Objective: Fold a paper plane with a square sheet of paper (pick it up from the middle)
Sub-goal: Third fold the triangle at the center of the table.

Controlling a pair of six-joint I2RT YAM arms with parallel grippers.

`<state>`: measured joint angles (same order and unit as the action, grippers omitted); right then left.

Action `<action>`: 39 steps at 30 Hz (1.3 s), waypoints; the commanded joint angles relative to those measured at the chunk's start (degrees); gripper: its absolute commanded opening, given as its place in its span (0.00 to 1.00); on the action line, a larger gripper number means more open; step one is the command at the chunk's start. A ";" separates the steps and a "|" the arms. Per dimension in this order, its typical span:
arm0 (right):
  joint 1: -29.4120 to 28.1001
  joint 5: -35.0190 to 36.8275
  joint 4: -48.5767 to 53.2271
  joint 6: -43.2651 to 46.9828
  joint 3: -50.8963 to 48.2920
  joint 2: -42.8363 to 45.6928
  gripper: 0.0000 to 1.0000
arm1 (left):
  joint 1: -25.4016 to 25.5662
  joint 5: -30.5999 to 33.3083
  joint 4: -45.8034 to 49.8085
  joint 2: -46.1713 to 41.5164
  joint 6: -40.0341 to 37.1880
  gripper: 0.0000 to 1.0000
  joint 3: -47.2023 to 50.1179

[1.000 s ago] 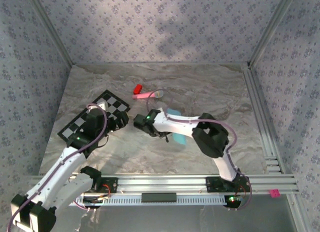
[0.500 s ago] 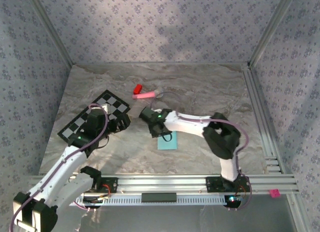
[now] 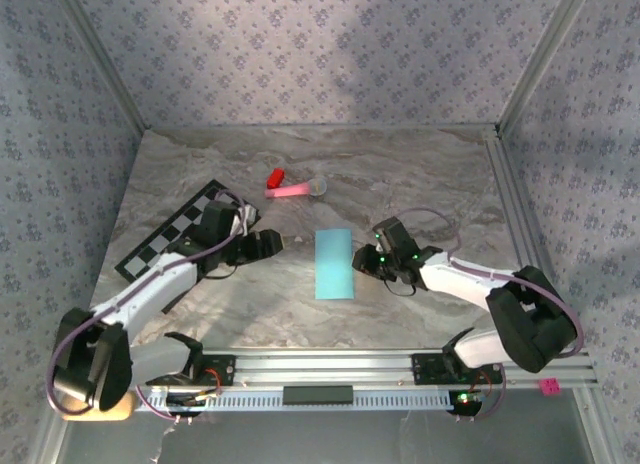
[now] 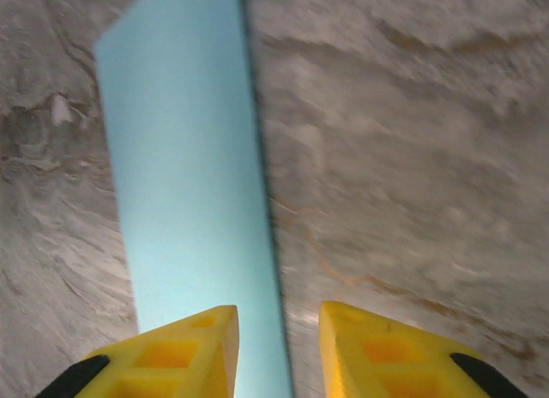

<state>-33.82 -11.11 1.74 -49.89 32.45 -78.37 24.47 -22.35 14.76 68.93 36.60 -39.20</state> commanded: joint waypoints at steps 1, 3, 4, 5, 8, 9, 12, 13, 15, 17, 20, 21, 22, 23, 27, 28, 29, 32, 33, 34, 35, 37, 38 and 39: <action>1.77 -5.88 -6.69 -3.21 -2.09 1.57 0.26 | 2.45 -4.35 -1.17 4.18 0.11 0.70 -3.55; 2.29 -7.34 -8.28 -3.33 -2.90 0.88 0.22 | 4.32 -4.38 -1.12 7.12 0.10 0.67 -5.12; 2.45 -8.17 -8.83 -3.32 -2.94 0.32 0.21 | 5.28 -4.37 -0.71 8.62 0.10 0.64 -6.01; 2.45 -9.02 -9.19 -3.08 -2.75 -0.22 0.20 | 6.08 -4.28 -0.44 9.96 0.47 0.61 -6.55; 2.45 -11.12 -9.78 -1.91 -1.66 -2.24 0.16 | 8.12 -4.62 -1.58 13.16 1.96 0.59 -7.03; 2.50 -11.54 -9.67 -1.37 -1.16 -2.91 0.15 | 8.72 -5.03 -1.49 14.14 1.92 0.58 -7.61; 2.51 -13.03 -9.92 -0.46 0.10 -5.19 0.12 | 10.60 -4.66 -0.69 17.03 1.69 0.55 -9.38; 2.45 -13.50 -10.14 -0.34 0.40 -5.83 0.12 | 11.08 -4.53 -1.08 17.73 2.11 0.55 -9.57; 2.40 -14.36 -10.59 -0.19 1.02 -6.94 0.12 | 11.64 -4.56 -2.08 18.58 2.84 0.55 -9.59; 2.36 -14.81 -10.70 0.13 1.60 -7.85 0.12 | 11.98 -4.46 -2.76 19.26 3.44 0.55 -9.75; 2.36 -15.60 -10.95 0.60 2.00 -8.81 0.12 | 12.09 -4.30 -2.73 19.99 3.65 0.55 -10.05; 2.49 -15.83 -10.72 0.97 2.17 -8.99 0.12 | 12.08 -4.20 -2.50 20.31 3.65 0.55 -10.21; 2.67 -16.19 -10.38 1.47 2.40 -9.31 0.12 | 12.09 -4.19 -2.22 20.60 3.63 0.55 -10.43; 2.79 -16.72 -10.31 1.64 2.57 -9.63 0.12 | 12.01 -4.19 -2.16 20.88 3.65 0.55 -10.53; 2.98 -18.08 -10.61 1.87 3.04 -11.15 0.12 | 12.05 -4.62 -3.37 21.33 4.25 0.55 -10.14; 3.04 -18.19 -10.66 1.91 3.13 -11.67 0.12 | 12.01 -4.88 -3.85 21.51 4.53 0.54 -10.08; 3.10 -18.22 -10.48 1.99 3.03 -12.32 0.12 | 12.08 -5.11 -4.25 21.72 4.79 0.54 -10.10; 3.32 -17.77 -11.05 1.65 1.86 -14.02 0.12 | 12.07 -5.77 -5.07 22.55 5.39 0.54 -10.02; 3.48 -17.88 -11.54 1.51 1.28 -14.41 0.12 | 12.08 -5.91 -5.04 22.86 5.46 0.54 -10.18; 3.61 -17.71 -12.06 1.09 0.34 -14.66 0.12 | 12.03 -6.10 -5.09 23.17 5.52 0.54 -10.32; 3.78 -17.37 -12.42 0.82 -0.45 -14.91 0.12 | 12.04 -6.41 -5.26 23.47 5.71 0.54 -10.39; 4.12 -17.58 -13.25 0.25 -1.71 -15.60 0.12 | 12.01 -6.83 -5.83 24.12 6.00 0.54 -10.51; 4.20 -17.78 -13.58 -0.16 -2.18 -15.95 0.12 | 12.02 -7.04 -6.05 24.51 6.18 0.53 -10.61; 4.20 -17.64 -13.52 -0.48 -2.49 -16.09 0.12 | 12.04 -7.39 -6.21 24.87 6.34 0.53 -10.69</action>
<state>-29.98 -29.36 -12.86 -49.58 32.29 -92.20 36.40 -27.77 10.00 92.64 42.00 -48.07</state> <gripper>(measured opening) 0.120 0.534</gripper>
